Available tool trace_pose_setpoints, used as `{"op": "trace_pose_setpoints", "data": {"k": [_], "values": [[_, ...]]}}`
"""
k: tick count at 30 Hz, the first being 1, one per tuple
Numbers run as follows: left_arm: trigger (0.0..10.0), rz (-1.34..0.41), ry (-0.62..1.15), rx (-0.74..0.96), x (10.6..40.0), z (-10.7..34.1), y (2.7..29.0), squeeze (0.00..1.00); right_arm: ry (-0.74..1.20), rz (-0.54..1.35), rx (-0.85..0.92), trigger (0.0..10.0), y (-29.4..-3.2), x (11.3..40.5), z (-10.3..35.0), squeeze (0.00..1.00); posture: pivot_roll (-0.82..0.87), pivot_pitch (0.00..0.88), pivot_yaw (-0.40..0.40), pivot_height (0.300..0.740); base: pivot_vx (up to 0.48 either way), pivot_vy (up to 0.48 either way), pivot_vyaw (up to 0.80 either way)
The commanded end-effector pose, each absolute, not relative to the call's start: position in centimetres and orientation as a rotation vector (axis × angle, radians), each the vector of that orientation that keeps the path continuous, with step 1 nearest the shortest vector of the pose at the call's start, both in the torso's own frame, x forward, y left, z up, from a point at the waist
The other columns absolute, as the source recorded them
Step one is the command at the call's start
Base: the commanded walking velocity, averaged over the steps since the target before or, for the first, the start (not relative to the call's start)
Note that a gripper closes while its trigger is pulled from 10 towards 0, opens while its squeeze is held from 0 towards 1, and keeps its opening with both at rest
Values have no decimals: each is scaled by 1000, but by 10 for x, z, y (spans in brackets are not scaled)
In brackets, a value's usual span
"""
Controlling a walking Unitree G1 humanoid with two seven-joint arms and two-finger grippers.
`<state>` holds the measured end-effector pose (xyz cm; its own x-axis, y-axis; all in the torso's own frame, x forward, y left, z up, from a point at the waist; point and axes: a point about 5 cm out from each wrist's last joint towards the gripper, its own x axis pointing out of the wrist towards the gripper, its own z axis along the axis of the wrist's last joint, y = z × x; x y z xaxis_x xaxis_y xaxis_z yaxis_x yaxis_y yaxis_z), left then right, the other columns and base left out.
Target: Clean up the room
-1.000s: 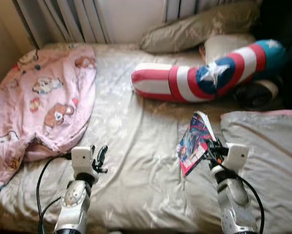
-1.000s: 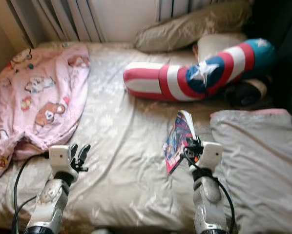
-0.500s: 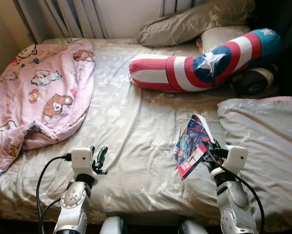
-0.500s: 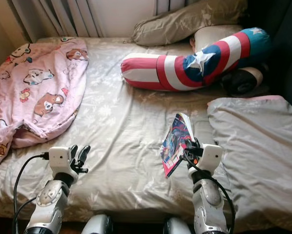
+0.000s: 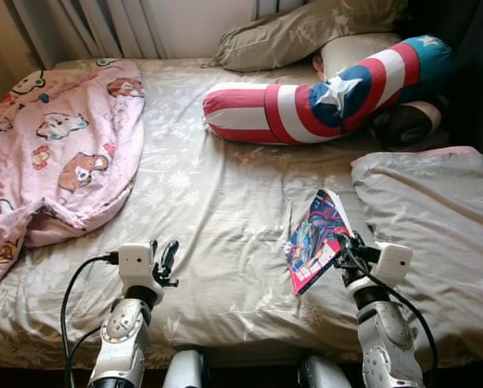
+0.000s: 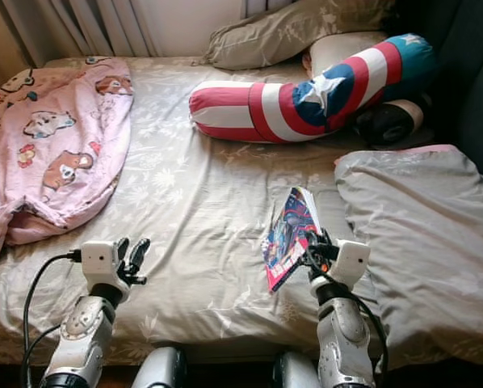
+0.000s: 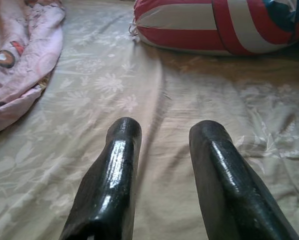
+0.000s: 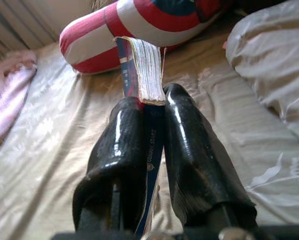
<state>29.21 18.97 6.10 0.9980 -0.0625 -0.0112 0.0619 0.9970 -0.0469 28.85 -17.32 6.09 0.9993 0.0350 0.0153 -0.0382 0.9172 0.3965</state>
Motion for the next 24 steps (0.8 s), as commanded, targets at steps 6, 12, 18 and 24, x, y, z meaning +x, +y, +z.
{"op": "trace_pose_setpoints", "data": {"k": [6, 12, 18, 24], "values": [[10000, -85, 7, -29, 291, 66, 192, 0, -30, 13, 639, 10000, -177, 308, 66, 0, 50, 151, 66, 645, 0, 0, 0], [10000, -99, 13, -8, 287, 68, 195, 0, -7, -7, 777, 10000, -183, 318, 59, 0, 81, 182, 94, 645, 0, 0, 0], [10000, -123, 20, 27, 278, 70, 199, 0, 28, -32, 864, 10000, -183, 324, 53, 0, 129, 218, 130, 645, 0, 0, 0], [10000, -151, 38, 74, 264, 75, 206, 0, 19, -25, 1018, 10000, -182, 332, 53, 0, 179, 259, 166, 645, 0, 0, 0]]}}
